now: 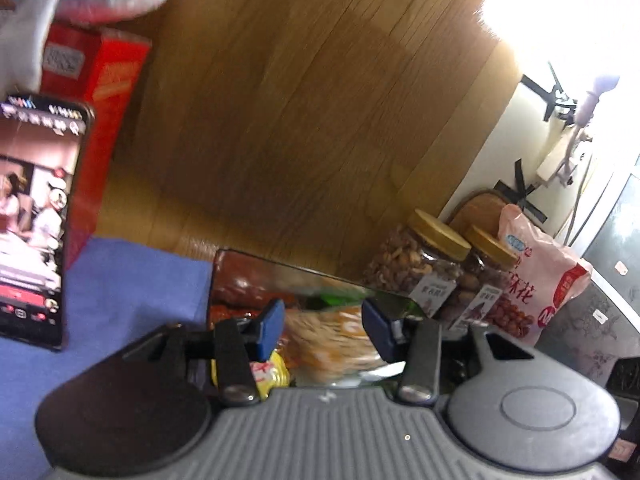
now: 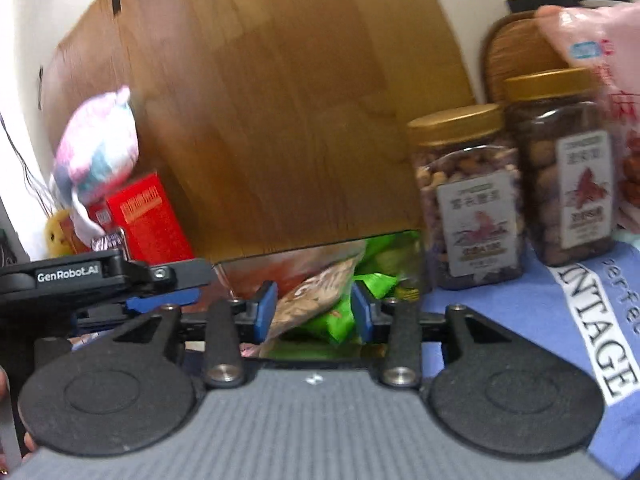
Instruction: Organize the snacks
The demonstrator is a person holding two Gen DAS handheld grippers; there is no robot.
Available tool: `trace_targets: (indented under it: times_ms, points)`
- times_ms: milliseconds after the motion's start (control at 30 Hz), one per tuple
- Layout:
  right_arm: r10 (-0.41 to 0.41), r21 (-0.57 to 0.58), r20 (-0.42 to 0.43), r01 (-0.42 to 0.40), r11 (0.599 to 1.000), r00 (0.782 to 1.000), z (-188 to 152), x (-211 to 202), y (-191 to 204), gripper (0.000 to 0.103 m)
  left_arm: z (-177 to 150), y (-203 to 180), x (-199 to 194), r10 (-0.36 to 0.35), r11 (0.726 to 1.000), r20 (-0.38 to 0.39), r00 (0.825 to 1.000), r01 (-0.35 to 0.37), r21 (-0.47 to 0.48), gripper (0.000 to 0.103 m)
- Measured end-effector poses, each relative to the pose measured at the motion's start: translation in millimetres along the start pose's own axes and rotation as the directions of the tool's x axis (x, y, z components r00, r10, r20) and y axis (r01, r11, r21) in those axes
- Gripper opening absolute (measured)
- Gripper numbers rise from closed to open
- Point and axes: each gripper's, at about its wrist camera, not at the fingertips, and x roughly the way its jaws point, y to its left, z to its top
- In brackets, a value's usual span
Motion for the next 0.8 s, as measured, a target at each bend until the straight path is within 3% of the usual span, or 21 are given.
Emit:
trace_targets:
  times_ms: [133,300,467,600,667,800]
  points:
    - [0.014,0.049,0.044,-0.016,0.999,0.999,-7.8,-35.9,-4.9,0.044,-8.5,-14.4,-24.7,0.009,1.0,0.012,1.0,-0.009,0.021,0.046]
    - [0.034,0.073,0.026,-0.036,0.997,0.999,-28.7,-73.0,2.4,0.044,-38.0,-42.9,-61.1,0.071,0.992,0.025,0.997,-0.073,0.098,0.053]
    - [0.01,0.049,-0.02,-0.009,0.999,1.0,-59.3,-106.0,14.3,0.044,-78.6,-56.9,-88.6,0.197,0.969,0.014,0.98,-0.196,0.151,0.063]
    - [0.007,0.042,-0.042,-0.005,0.999,0.999,-80.2,-126.2,21.3,0.044,-107.5,-56.5,-107.4,0.268,0.952,-0.005,0.963,-0.264,0.154,0.082]
    - [0.011,0.033,-0.054,-0.009,0.999,0.998,-86.8,-132.8,24.9,0.045,-118.6,-59.6,-115.6,0.305,0.937,0.006,0.952,-0.301,0.179,0.083]
    - [0.014,0.029,-0.064,-0.012,0.999,0.998,-96.2,-139.4,32.5,0.053,-132.0,-66.6,-128.1,0.34,0.919,0.031,0.94,-0.339,0.201,0.103]
